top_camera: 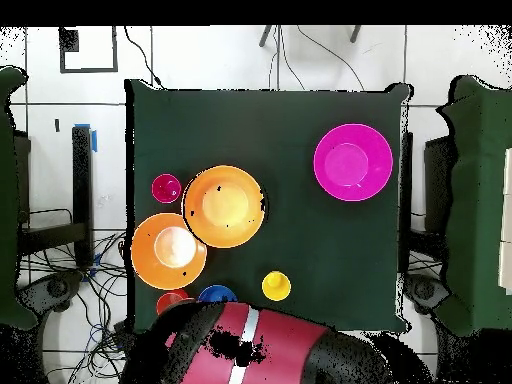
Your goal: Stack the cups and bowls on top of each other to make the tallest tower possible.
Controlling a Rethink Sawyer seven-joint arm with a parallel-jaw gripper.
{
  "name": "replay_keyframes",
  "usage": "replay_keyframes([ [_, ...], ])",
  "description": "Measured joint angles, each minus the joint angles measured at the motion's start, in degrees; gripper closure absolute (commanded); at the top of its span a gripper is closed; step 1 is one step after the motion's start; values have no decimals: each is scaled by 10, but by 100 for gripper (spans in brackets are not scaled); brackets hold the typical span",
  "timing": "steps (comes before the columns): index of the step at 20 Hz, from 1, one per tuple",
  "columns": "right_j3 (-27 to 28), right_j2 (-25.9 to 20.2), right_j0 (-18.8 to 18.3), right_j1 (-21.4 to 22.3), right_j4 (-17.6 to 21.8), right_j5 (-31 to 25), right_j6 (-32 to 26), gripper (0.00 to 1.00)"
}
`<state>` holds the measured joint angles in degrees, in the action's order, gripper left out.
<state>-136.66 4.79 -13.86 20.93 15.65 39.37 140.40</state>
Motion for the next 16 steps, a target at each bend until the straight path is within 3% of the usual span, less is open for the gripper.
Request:
replay_keyframes([
  [16,0,19,14,2,8,0,0,0],
])
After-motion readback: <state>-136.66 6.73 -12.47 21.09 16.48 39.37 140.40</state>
